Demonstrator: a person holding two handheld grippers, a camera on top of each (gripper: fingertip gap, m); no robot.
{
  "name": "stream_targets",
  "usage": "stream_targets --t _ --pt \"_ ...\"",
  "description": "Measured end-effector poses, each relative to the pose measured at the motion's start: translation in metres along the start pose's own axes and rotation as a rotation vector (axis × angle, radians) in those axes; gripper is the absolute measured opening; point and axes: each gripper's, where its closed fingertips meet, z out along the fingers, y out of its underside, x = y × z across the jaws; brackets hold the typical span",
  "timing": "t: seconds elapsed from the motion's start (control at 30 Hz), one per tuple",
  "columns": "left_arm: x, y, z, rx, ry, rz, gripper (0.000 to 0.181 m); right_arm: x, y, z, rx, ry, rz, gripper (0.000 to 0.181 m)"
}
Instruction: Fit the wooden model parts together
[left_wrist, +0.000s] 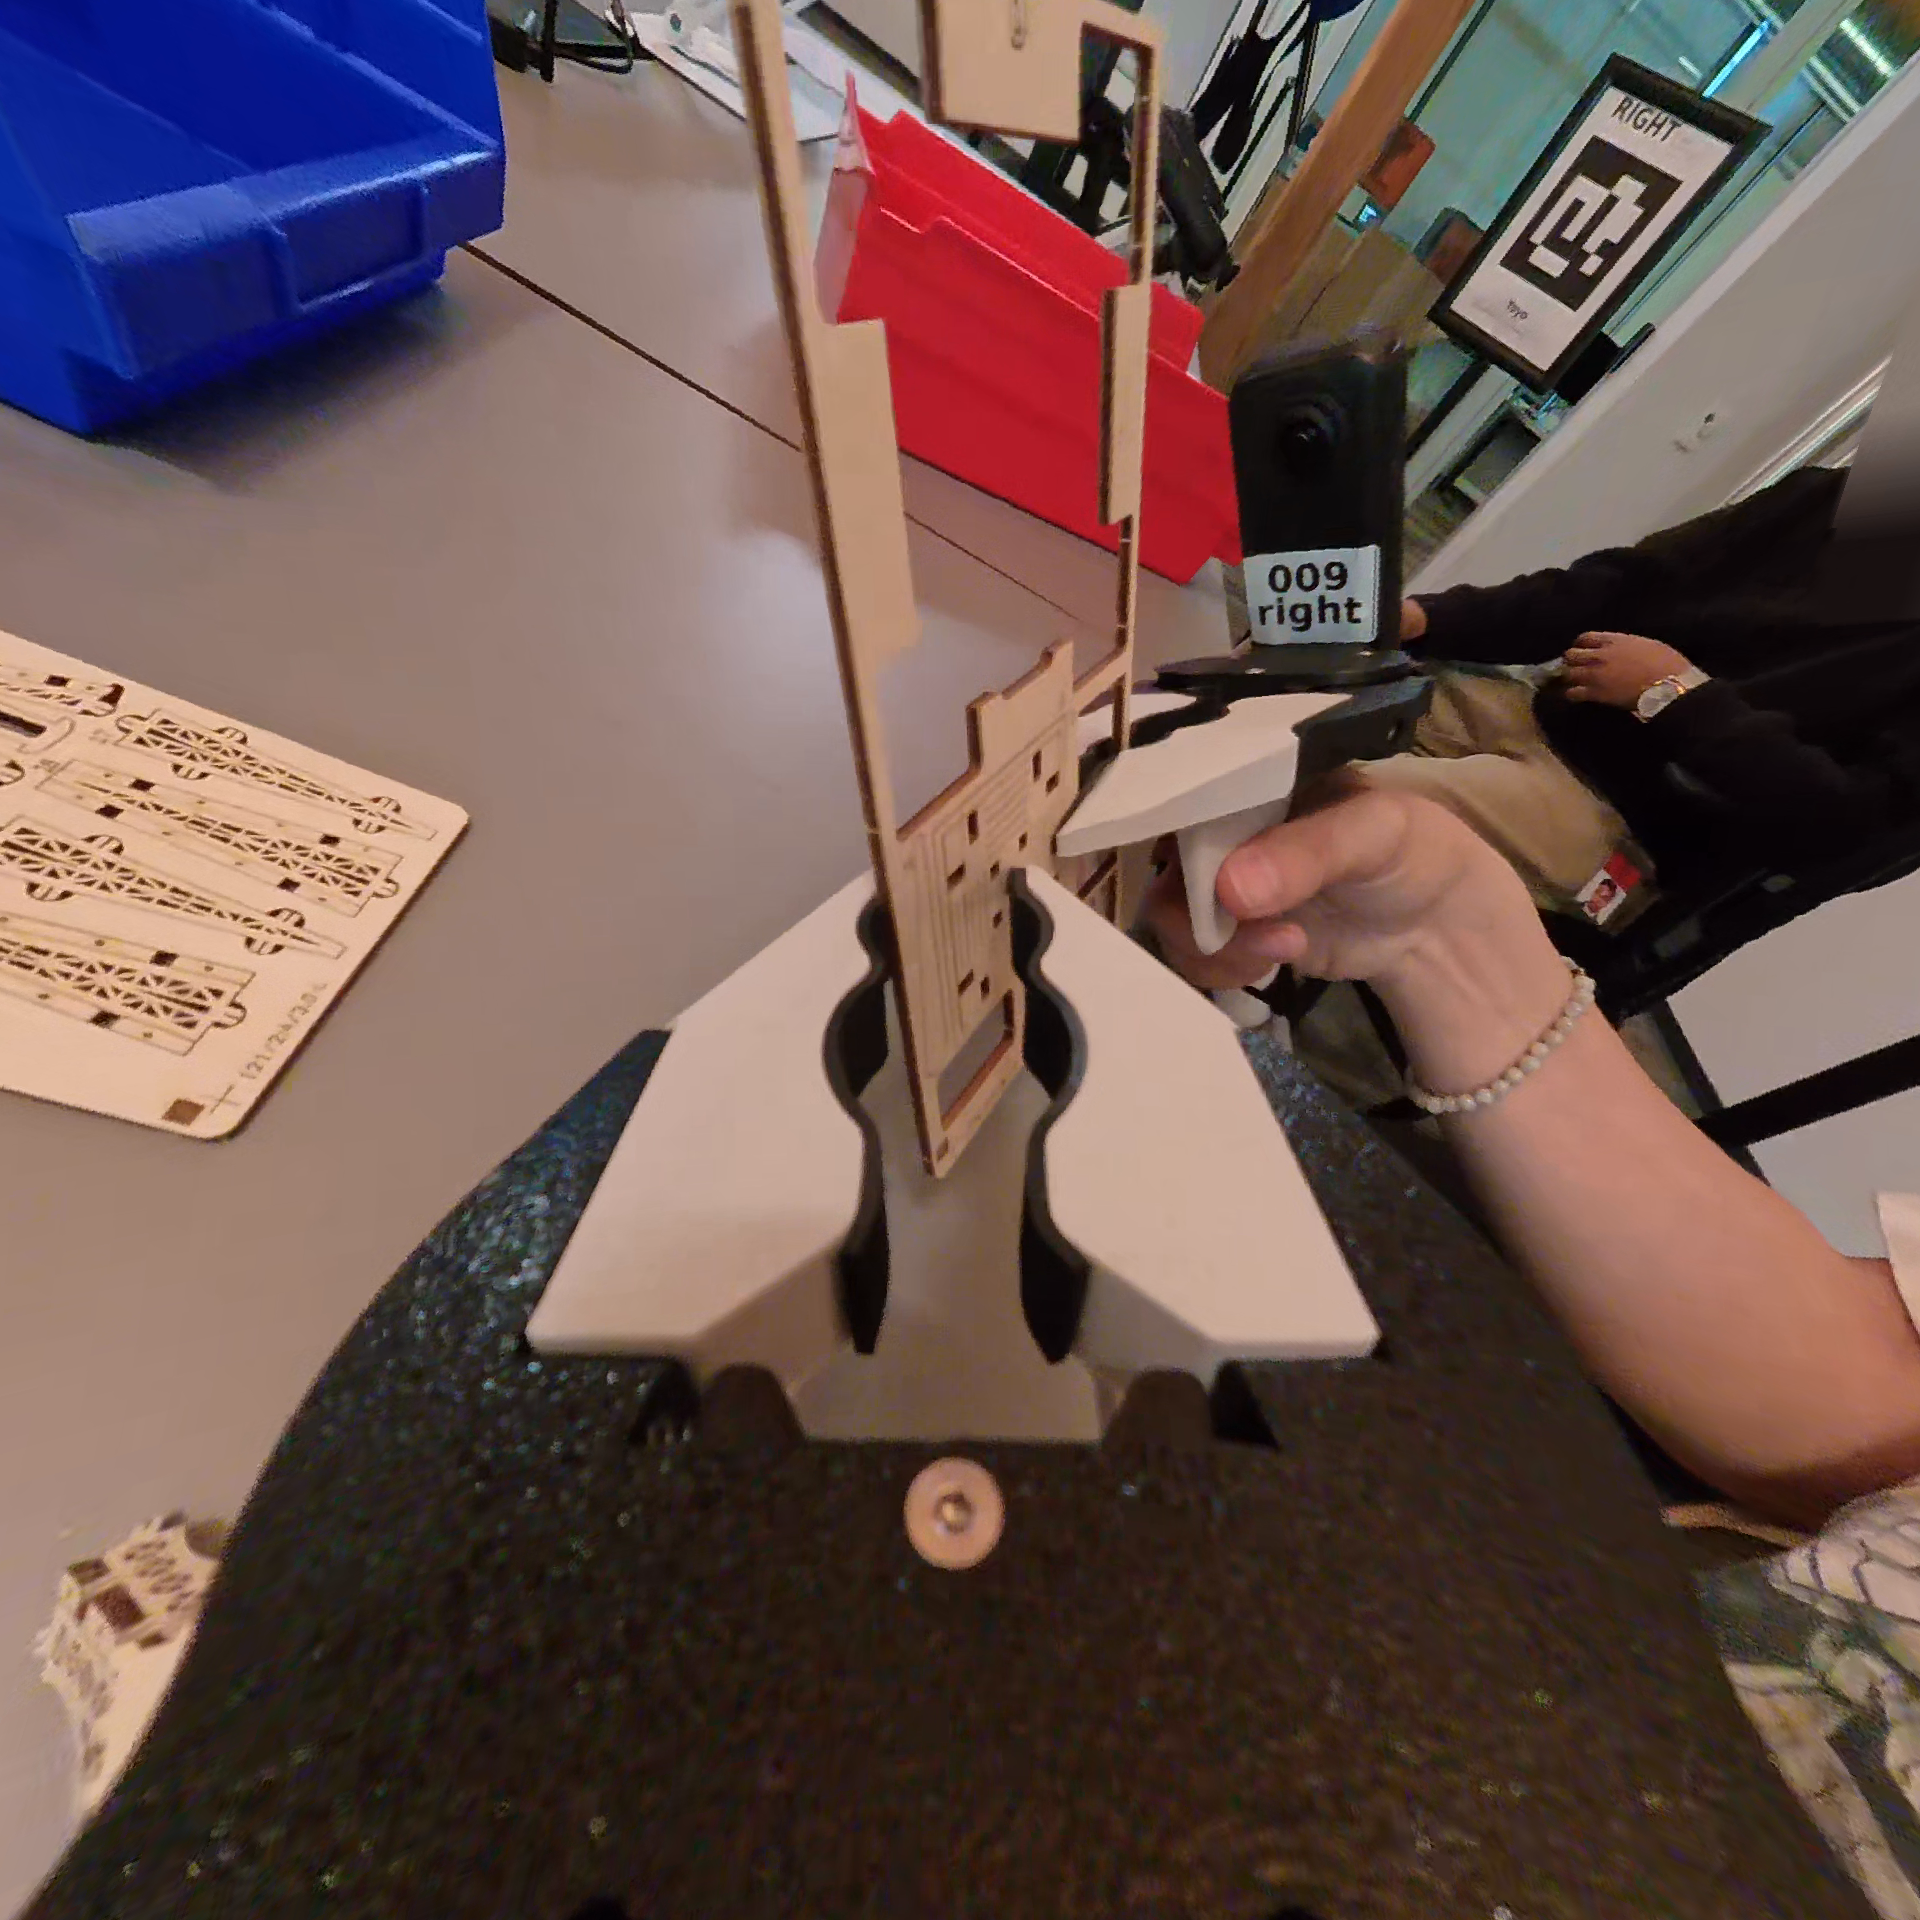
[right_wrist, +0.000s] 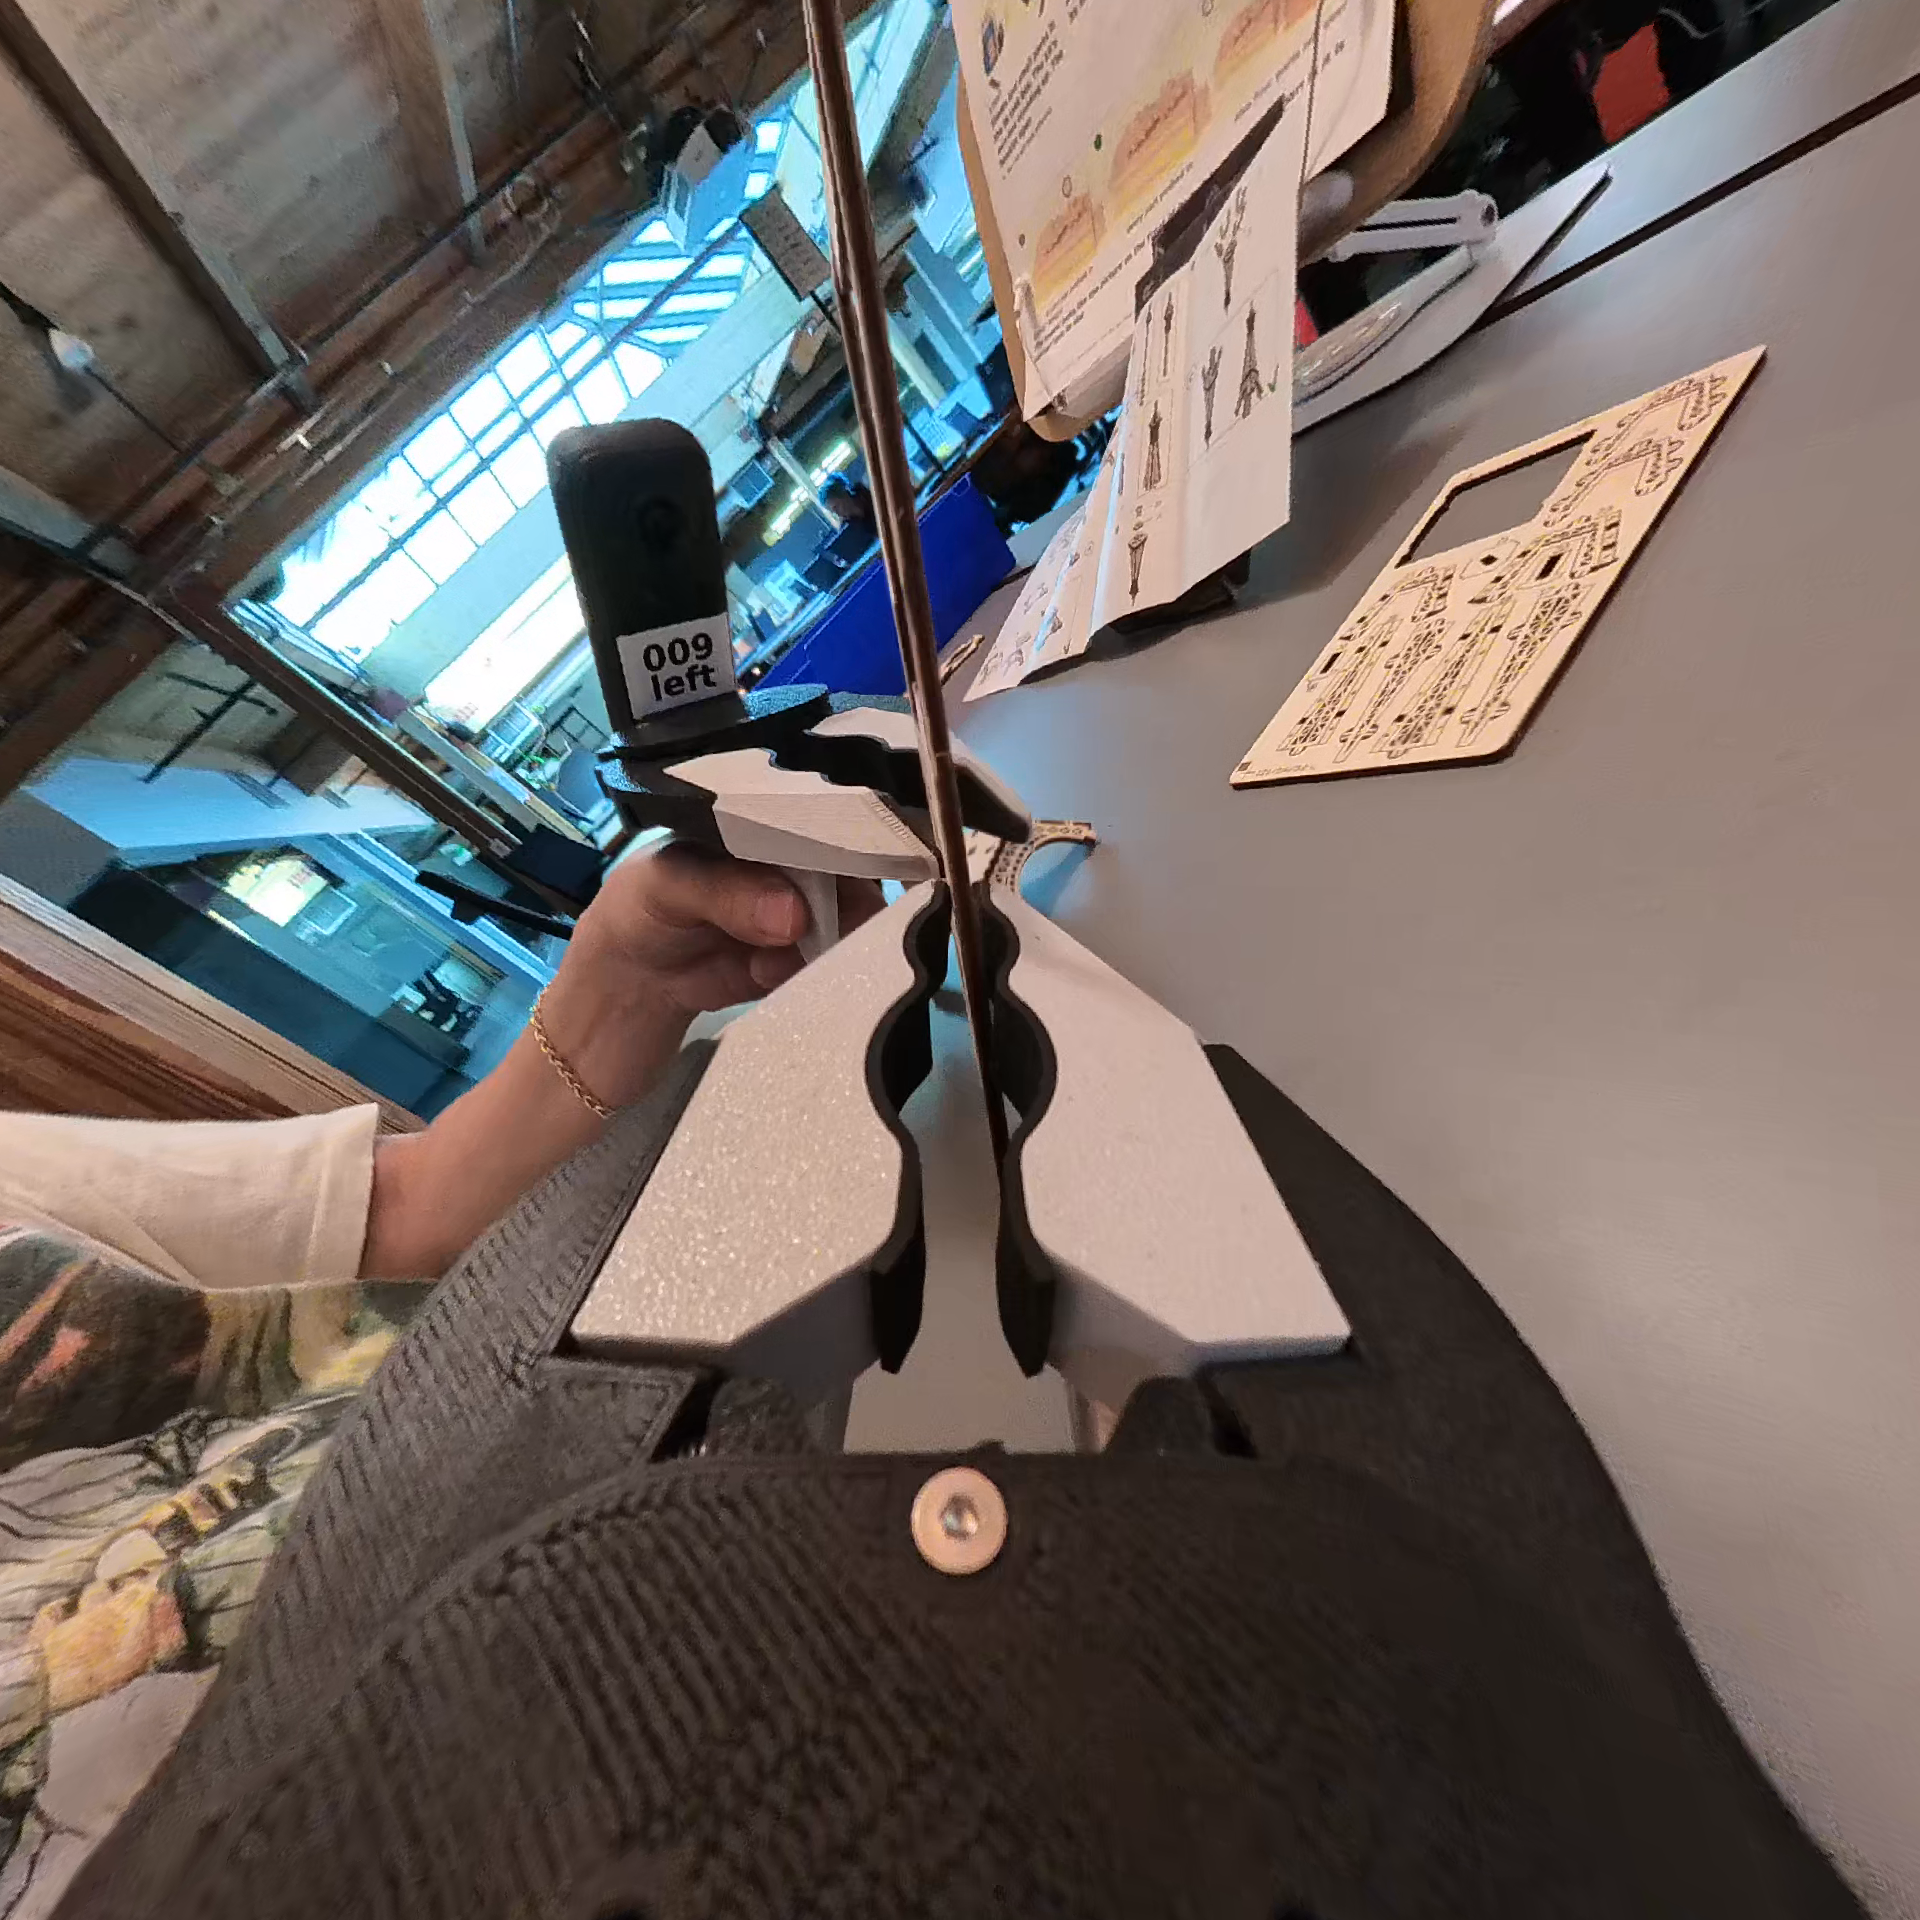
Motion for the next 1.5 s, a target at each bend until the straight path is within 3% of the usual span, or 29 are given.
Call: stream_targets --t 0.27,0.53,0.63,1.07,1.2,1.27,1.33,1.43,1.5 --pt "0.003 -0.004 0.002 -0.021 -0.051 0.139 0.039 0.000 -0.013 -0.005 0.068 -0.052 0.010 0.001" --pt "0.016 -0.010 -0.007 0.024 -0.039 0.157 0.015 -0.021 -0.021 0.003 0.117 -0.203 -0.017 0.001" --pt "0.010 -0.008 -0.006 -0.005 -0.103 0.162 0.017 -0.016 -0.020 0.007 0.115 -0.175 -0.029 0.001" --pt "-0.002 0.016 0.003 -0.063 -0.129 0.127 0.018 0.002 0.000 0.006 -0.064 -0.017 -0.082 0.003" --pt "-0.009 0.017 0.000 -0.088 -0.177 0.103 0.033 0.007 0.001 0.004 -0.058 -0.013 0.002 0.001" --pt "-0.022 0.017 -0.010 -0.117 -0.290 0.178 0.039 0.020 -0.001 0.001 -0.029 0.050 0.063 0.000" --pt "-0.023 0.011 -0.020 -0.114 -0.351 0.317 0.031 0.023 0.002 -0.002 -0.050 0.067 0.083 0.000" --pt "-0.004 0.000 -0.020 -0.075 -0.329 0.523 0.012 0.038 0.014 -0.006 -0.128 0.177 0.095 0.001" --pt "0.002 0.006 -0.014 -0.149 -0.297 0.600 0.001 0.039 0.014 -0.006 -0.127 0.181 0.098 0.001"
